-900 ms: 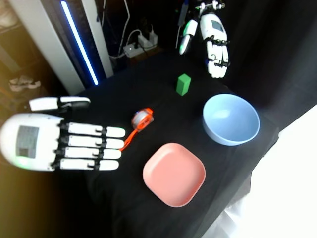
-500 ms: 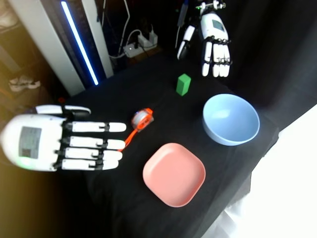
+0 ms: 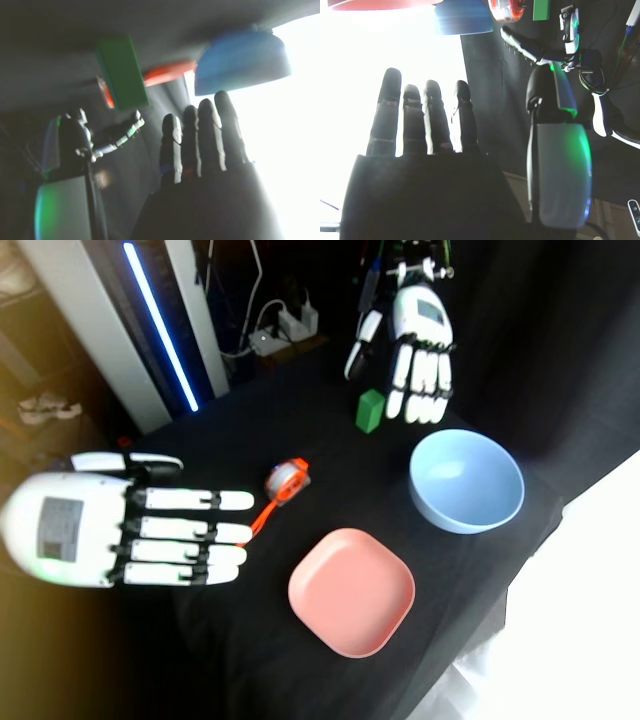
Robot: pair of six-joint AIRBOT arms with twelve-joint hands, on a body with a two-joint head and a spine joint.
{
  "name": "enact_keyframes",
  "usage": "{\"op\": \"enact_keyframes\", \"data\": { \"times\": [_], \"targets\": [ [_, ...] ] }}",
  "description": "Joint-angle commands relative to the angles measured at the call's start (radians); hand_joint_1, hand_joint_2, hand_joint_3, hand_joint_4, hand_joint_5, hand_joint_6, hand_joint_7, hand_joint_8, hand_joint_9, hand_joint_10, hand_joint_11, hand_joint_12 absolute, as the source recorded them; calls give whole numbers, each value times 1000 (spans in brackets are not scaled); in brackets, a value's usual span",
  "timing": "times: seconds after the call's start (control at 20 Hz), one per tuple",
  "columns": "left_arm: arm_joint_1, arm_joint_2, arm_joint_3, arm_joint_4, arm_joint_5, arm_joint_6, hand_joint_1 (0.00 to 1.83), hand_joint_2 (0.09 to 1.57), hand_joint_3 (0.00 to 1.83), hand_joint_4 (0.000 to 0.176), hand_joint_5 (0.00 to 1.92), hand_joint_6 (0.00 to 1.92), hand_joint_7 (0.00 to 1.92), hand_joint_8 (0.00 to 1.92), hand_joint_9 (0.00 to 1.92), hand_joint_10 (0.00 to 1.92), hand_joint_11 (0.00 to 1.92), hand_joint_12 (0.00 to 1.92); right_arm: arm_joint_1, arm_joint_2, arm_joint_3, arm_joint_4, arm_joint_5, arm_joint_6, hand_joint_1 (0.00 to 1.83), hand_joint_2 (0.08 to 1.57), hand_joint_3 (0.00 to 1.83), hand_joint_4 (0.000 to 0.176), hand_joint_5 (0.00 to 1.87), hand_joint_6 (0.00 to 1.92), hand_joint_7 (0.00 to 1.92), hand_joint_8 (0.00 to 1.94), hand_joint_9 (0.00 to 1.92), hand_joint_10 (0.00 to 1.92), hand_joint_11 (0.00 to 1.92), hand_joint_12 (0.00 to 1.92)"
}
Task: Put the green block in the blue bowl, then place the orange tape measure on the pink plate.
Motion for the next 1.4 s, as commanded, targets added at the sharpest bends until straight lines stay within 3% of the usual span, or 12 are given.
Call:
{"op": "enact_keyframes", "data": {
  "times": [0.0, 0.1, 0.35, 0.5, 0.7, 0.75, 0.8, 1.1, 1.15, 1.2, 1.25, 1.35],
  "targets": [
    [-15, -4, 4, -13, -101, -3, 827, 949, 6, 60, 434, 7, 546, 9, 545, 25, 0, 1021, 13, -3, 2, 45, 107, 11, 720, 1036, 2, 91, 278, 0, 128, 0, 11, 0, 0, 553],
    [-25, -16, 12, -12, -94, -3, 775, 971, 5, 39, 455, 6, 605, 16, 595, 31, 0, 1111, 13, -4, 2, 45, 107, 13, 782, 1026, 0, 59, 294, 2, 147, 2, 36, 6, 0, 662],
    [-52, -43, 32, -3, -74, -3, 670, 992, 3, 74, 385, 0, 680, 7, 602, 13, 0, 1026, 13, -7, 2, 42, 107, 14, 838, 1044, 1, 70, 277, 0, 150, 1, 76, 4, 0, 596],
    [-57, -45, 36, 0, -65, -3, 678, 1030, 9, 77, 392, 5, 721, 10, 631, 16, 0, 1037, 13, -9, 2, 42, 107, 15, 813, 1058, 4, 45, 302, 7, 181, 9, 93, 8, 0, 602],
    [-61, -50, 42, 0, -54, -3, 829, 1101, 3, 16, 659, 20, 917, 19, 751, 52, 0, 1270, 12, -12, 3, 42, 107, 15, 872, 1060, 1, 28, 312, 1, 195, 2, 104, 3, 0, 605],
    [-62, -52, 44, 0, -53, -3, 955, 1130, 7, 144, 862, 856, 1011, 22, 840, 103, 41, 1406, 12, -12, 3, 43, 107, 16, 841, 1066, 3, 17, 323, 4, 202, 3, 104, 2, 0, 594],
    [-65, -57, 48, 0, -51, -3, 1169, 1136, 3, 0, 891, 918, 989, 923, 887, 168, 75, 1491, 12, -12, 3, 43, 107, 16, 834, 1072, 2, 21, 325, 2, 196, 1, 96, 2, 0, 575],
    [-83, -73, 56, 0, -53, -3, 1224, 1144, 0, 0, 850, 1014, 1006, 1113, 759, 781, 42, 1505, 12, -14, 3, 43, 107, 21, 831, 1141, 2, 18, 354, 1, 217, 1, 108, 3, 0, 602],
    [-88, -72, 56, 1, -61, -3, 1051, 1138, 0, 90, 912, 1046, 986, 733, 737, 893, 41, 1512, 12, -14, 3, 43, 107, 22, 832, 1145, 3, 11, 352, 0, 217, 1, 112, 4, 0, 612],
    [-98, -69, 55, 6, -76, -3, 1208, 1120, 0, 0, 948, 859, 1025, 1025, 771, 909, 101, 1436, 12, -13, 3, 43, 107, 22, 829, 1143, 2, 13, 353, 0, 216, 0, 112, 4, 0, 613],
    [-116, -60, 51, 19, -100, -3, 1256, 1103, 0, 0, 1027, 683, 1032, 1107, 868, 906, 415, 1472, 12, -13, 4, 43, 107, 23, 813, 1143, 1, 19, 355, 1, 223, 3, 124, 8, 0, 615],
    [-160, -39, 40, 50, -142, -3, 1188, 1087, 0, 0, 1073, 753, 892, 1318, 819, 1553, 706, 1886, 12, -13, 5, 43, 107, 25, 822, 1135, 0, 12, 356, 1, 228, 2, 136, 6, 0, 678]
  ]
}}
